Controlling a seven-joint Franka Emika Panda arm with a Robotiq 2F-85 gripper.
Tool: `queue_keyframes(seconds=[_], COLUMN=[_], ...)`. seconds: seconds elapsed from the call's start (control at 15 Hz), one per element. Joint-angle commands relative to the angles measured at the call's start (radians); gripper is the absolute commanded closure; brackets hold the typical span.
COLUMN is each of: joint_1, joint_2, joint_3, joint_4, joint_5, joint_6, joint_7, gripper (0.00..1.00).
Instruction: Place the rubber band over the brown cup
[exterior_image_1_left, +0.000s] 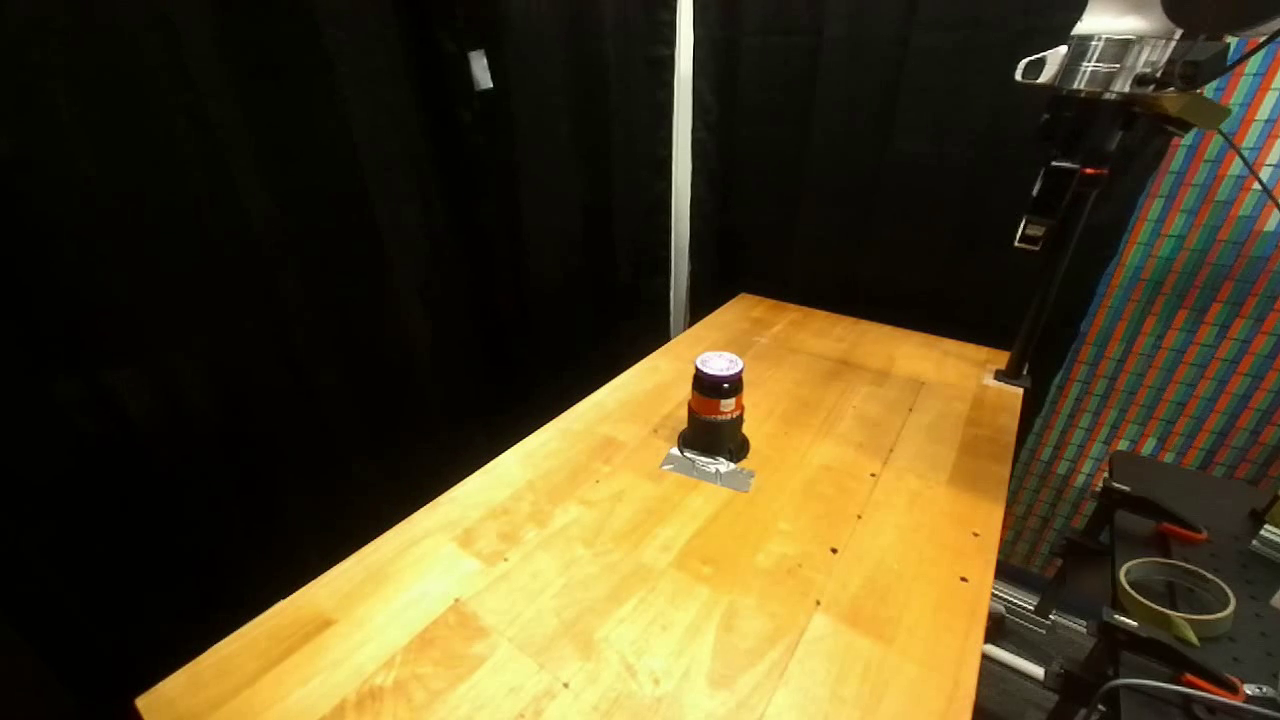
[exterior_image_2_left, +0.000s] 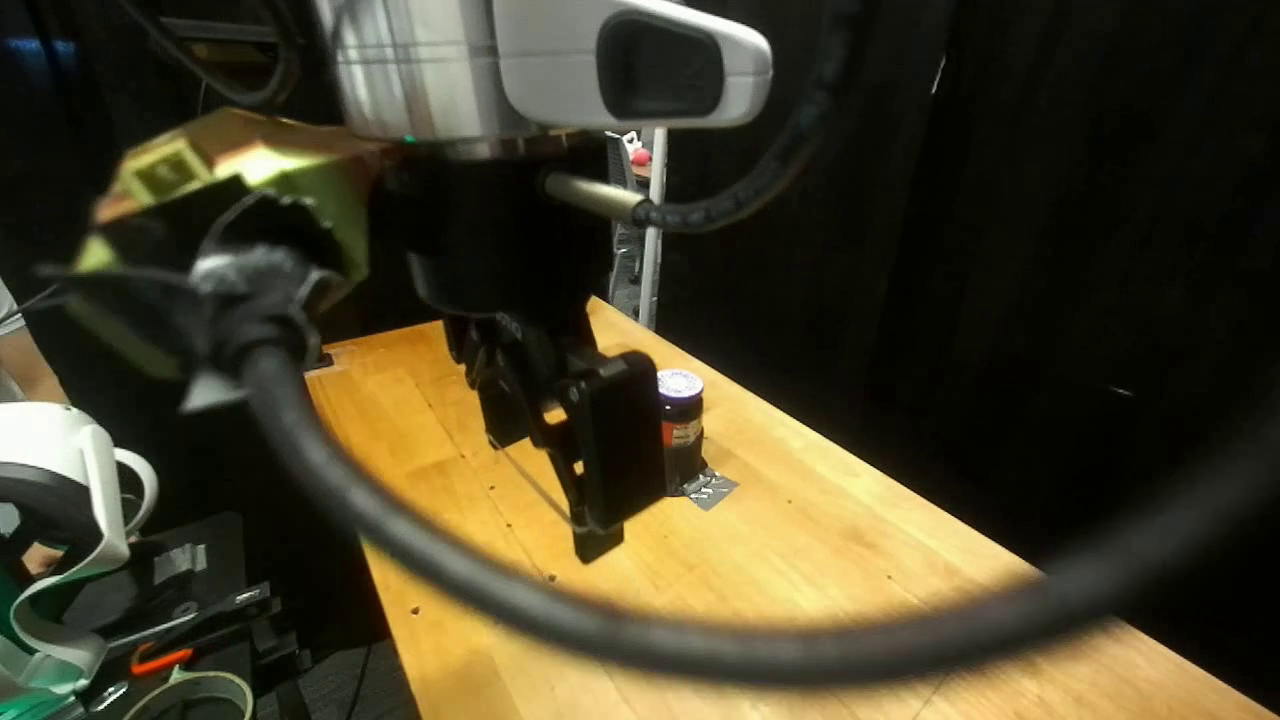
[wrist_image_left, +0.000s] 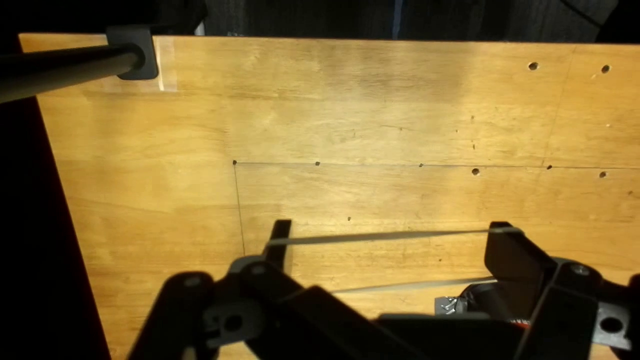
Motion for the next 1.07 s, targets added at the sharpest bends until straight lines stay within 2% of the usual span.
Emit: queue_keyframes(seconds=[0.0, 0.27, 0.47, 0.67, 1.0], joint_1=[0.035, 0.105, 0.137, 0.16, 0.184], joint_2=[0.09, 0.24, 0.346, 0.453, 0.635], joint_3=[0.133, 0.245, 0.297, 0.319, 0.322], joint_4=[0.069, 0.163, 0.231, 0.302, 0.428], joint_5=[-0.024, -0.001, -0.016, -0.003, 0.032], joint_6=[-0.028, -0.034, 0.039, 0.149, 0.281], joint_7=[0.132, 0.229, 0.308, 0.353, 0.316], gripper=[0.0, 0.0, 0.0, 0.0, 0.0])
